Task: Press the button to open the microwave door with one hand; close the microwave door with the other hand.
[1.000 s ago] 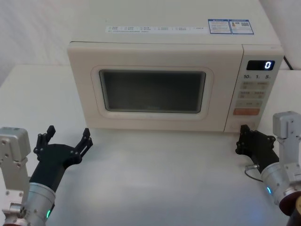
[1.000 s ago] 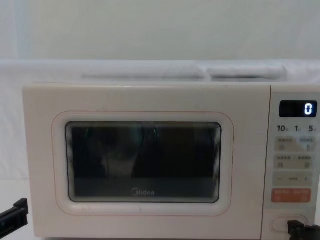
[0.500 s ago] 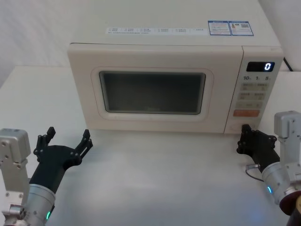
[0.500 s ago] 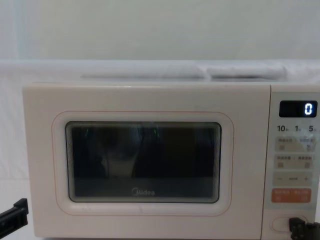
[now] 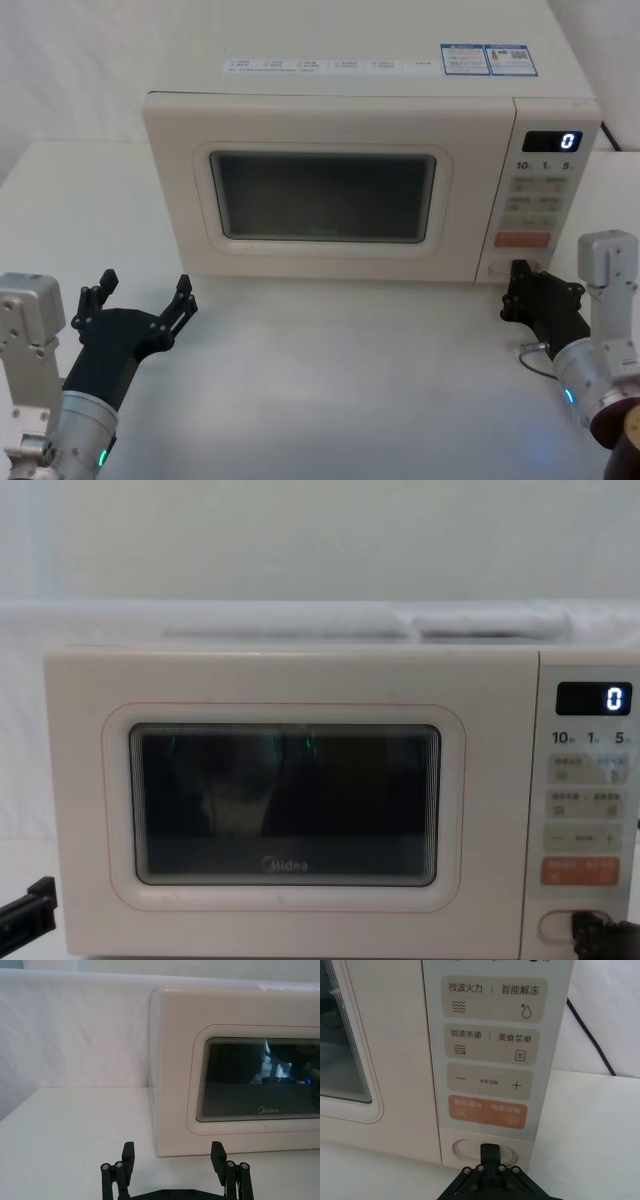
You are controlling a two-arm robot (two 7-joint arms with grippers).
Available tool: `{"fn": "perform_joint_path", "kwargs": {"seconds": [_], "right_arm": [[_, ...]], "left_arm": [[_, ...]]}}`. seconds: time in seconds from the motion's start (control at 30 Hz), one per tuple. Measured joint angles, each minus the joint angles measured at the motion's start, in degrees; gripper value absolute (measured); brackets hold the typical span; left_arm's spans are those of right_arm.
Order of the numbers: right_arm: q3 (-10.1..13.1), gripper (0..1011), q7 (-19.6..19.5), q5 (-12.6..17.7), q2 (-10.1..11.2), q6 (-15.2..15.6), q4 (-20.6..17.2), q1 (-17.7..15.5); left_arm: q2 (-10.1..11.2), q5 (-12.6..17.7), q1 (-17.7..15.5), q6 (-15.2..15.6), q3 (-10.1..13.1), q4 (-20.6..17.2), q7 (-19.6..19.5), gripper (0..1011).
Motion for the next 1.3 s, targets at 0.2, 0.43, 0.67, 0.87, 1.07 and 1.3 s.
{"fn": "perform_joint_path", "kwargs": {"seconds": [0.2,0.43,0.67,0.87,1.07,1.3], "right_arm": [[-0.1,0,0.1,-0.2,-0.1,-0.2,0.7,0.6],[-0.2,0,0.1,-0.2,-0.2,-0.4,1.4,1.1],[-0.4,0,0.2,-0.3,-0.4,-0.6,2.2,1.9],[-0.6,0,0.3,-0.3,-0.6,-0.8,3.0,2.5],[-0.6,0,0.3,-0.3,-0.7,-0.9,3.3,2.8],[-0.6,0,0.3,-0.3,-0.8,-1.1,3.3,2.8]], "left_arm": [[0.0,0.0,0.0,0.0,0.0,0.0,0.0,1001],[0.0,0.0,0.0,0.0,0.0,0.0,0.0,1001],[0.0,0.0,0.0,0.0,0.0,0.0,0.0,1001],[0.0,0.0,0.0,0.0,0.0,0.0,0.0,1001],[0.0,0.0,0.0,0.0,0.0,0.0,0.0,1001],[0.0,0.0,0.0,0.0,0.0,0.0,0.0,1001]]}}
